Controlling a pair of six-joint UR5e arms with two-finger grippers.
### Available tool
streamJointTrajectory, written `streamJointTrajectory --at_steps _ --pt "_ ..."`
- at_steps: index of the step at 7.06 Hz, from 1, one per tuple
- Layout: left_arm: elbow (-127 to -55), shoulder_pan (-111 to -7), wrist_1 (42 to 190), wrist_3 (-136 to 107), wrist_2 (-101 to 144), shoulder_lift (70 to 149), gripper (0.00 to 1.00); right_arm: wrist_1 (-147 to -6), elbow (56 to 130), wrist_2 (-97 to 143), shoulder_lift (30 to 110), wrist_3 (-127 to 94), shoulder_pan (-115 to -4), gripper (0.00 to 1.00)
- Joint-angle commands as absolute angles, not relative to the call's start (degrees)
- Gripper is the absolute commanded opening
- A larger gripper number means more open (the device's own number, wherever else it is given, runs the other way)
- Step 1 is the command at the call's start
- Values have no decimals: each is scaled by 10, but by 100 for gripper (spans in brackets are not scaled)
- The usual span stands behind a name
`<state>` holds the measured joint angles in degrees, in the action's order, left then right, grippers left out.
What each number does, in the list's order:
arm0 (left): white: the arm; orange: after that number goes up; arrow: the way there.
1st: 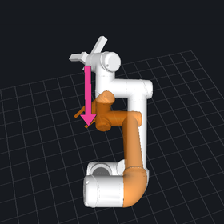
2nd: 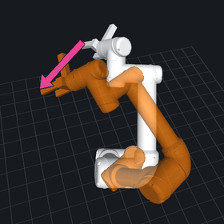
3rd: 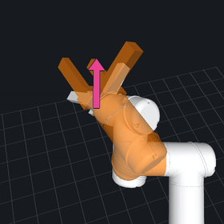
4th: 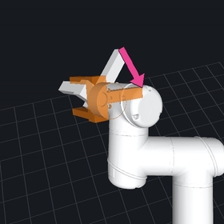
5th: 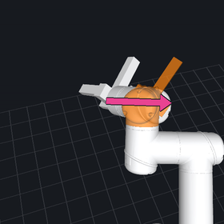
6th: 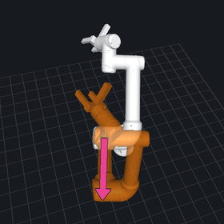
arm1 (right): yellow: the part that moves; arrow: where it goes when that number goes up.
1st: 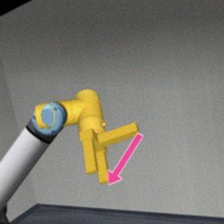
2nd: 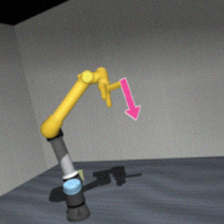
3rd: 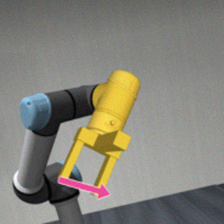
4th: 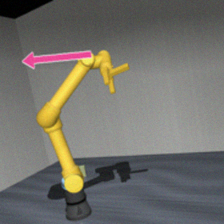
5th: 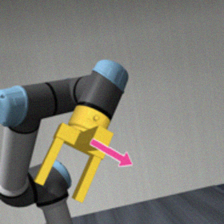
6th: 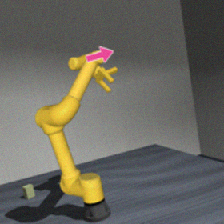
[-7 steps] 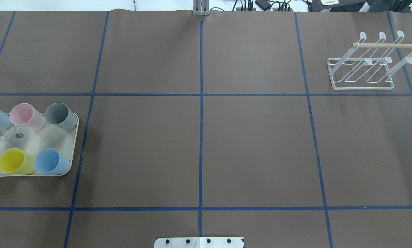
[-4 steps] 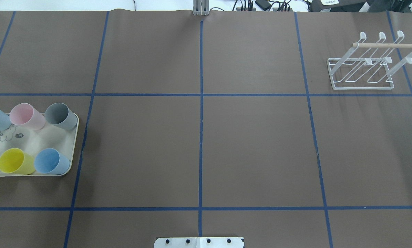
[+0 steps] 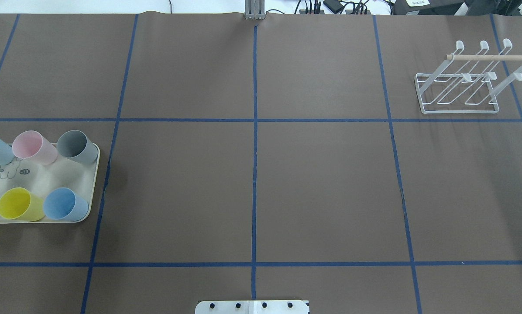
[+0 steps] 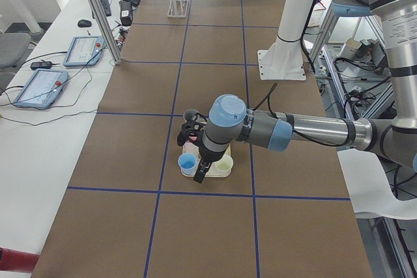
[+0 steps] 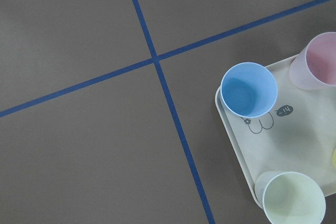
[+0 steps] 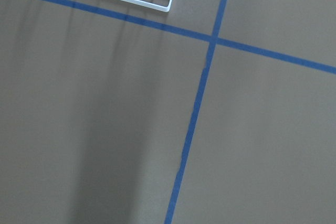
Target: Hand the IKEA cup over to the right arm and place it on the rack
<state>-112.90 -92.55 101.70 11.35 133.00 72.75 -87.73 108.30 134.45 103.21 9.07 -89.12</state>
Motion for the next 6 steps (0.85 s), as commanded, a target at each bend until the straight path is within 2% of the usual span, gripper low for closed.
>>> streamJointTrajectory --at_steps 1,3,4,6 --pt "-1129 -925 1089 113 1328 743 100 -817 1115 1348 1032 86 -891 100" --pt "-1117 -925 1184 111 1316 773 100 -777 1116 1348 1022 32 -891 100" --pt "-1104 -925 1180 70 1322 801 100 -774 1128 1347 1020 -7 -891 100" --pt "-1099 -925 1187 45 1323 806 100 -731 1130 1349 1016 -10 -890 100"
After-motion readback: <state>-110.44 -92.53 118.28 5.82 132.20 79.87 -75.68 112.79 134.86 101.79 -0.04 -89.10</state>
